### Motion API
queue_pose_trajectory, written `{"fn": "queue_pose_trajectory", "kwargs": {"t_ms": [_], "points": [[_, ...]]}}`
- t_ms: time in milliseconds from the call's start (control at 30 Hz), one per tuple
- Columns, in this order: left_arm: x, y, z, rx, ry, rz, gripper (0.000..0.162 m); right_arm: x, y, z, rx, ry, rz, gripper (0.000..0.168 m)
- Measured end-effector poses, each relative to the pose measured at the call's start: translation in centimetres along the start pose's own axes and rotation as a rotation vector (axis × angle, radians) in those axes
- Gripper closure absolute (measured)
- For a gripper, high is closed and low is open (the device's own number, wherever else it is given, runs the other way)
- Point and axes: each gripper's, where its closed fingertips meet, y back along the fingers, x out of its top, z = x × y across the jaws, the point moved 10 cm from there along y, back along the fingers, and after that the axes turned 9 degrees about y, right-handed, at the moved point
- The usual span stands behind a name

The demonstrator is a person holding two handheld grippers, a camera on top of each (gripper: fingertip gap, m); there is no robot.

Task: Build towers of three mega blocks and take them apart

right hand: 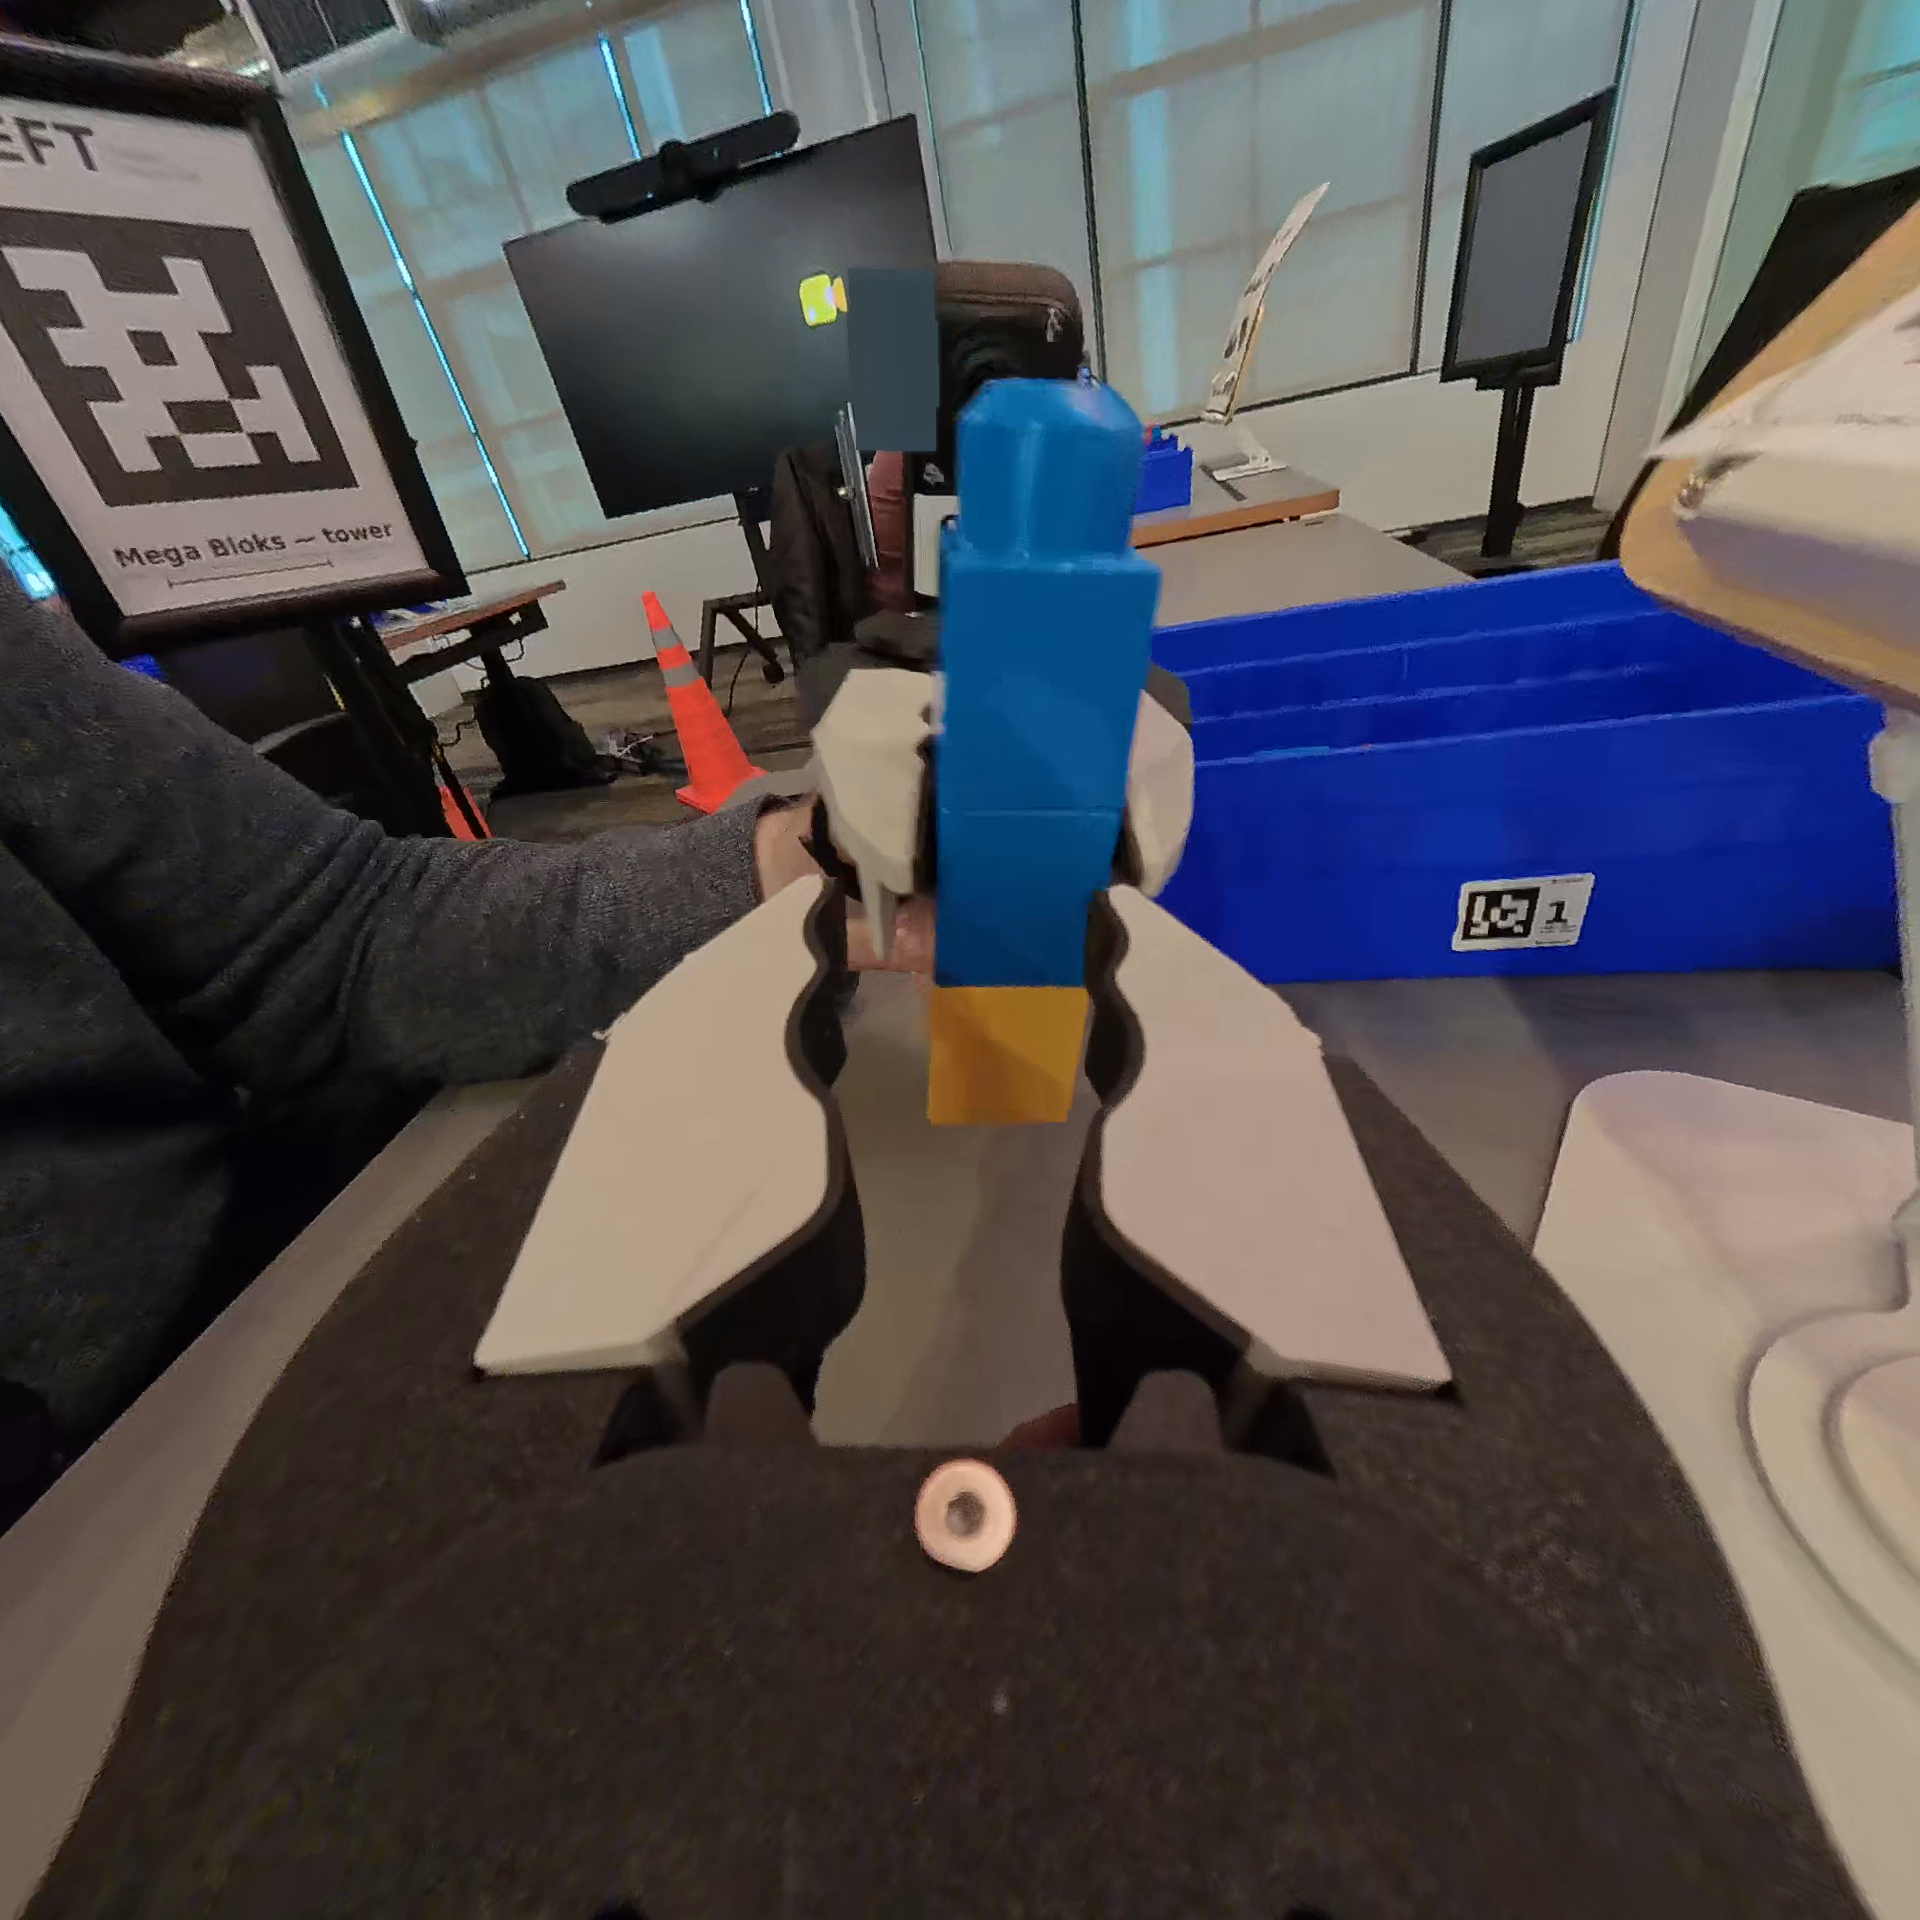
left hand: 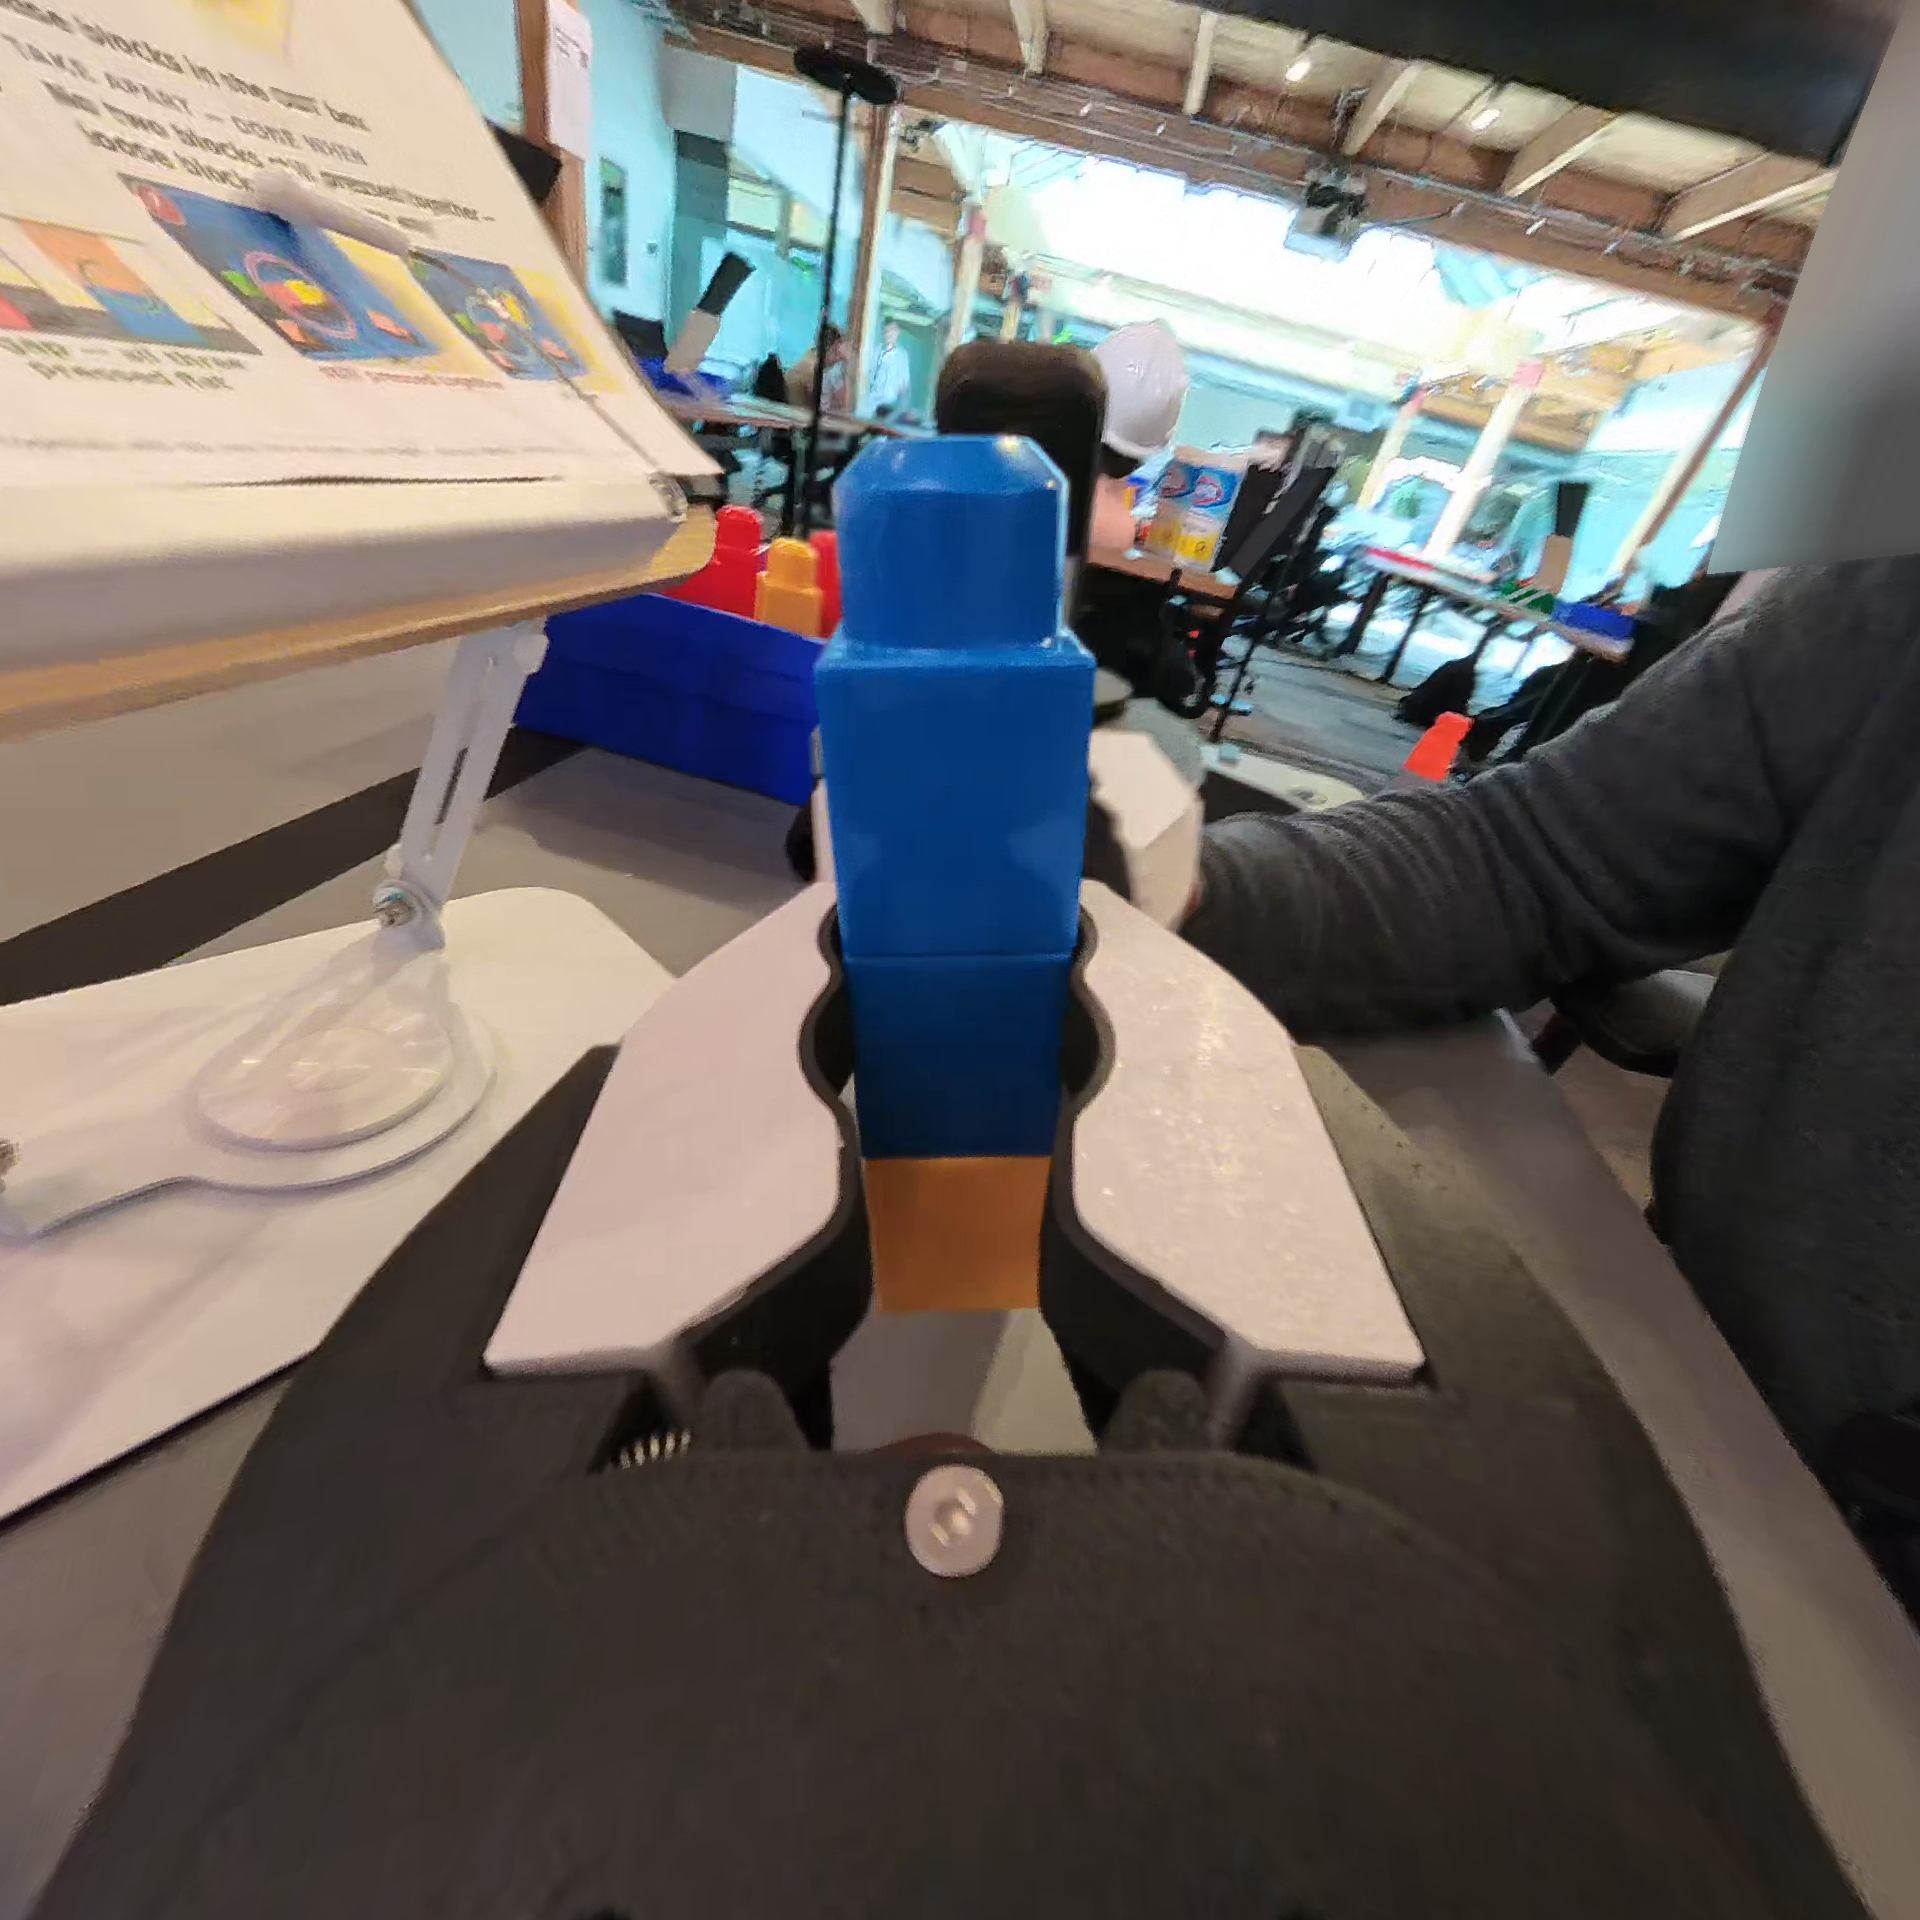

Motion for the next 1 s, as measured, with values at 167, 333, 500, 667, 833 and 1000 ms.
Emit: {"fn": "queue_pose_trajectory", "kwargs": {"t_ms": [167,333,500,667,833,1000], "points": [[0.3,0.3,0.3,-0.008,-0.010,-0.009,0.126,1.9,1.2,0.4,-0.018,0.026,-0.005,0.120],[-0.5,-1.3,0.7,0.007,-0.046,-0.110,0.126,3.8,0.7,0.3,-0.036,0.046,-0.012,0.112],[-1.2,-2.6,1.2,-0.004,-0.063,-0.184,0.126,3.5,-0.5,-0.2,-0.017,0.069,-0.084,0.131],[-1.3,-3.0,1.2,-0.027,-0.045,-0.161,0.126,4.0,-0.4,-0.4,-0.015,0.067,-0.121,0.132],[-0.4,-2.2,1.2,-0.047,-0.015,-0.056,0.108,5.6,0.8,-0.5,-0.098,0.106,-0.147,0.133],[-0.1,-1.3,0.5,-0.012,0.021,0.001,0.109,9.1,4.8,-1.3,-0.234,0.155,-0.144,0.133]]}}
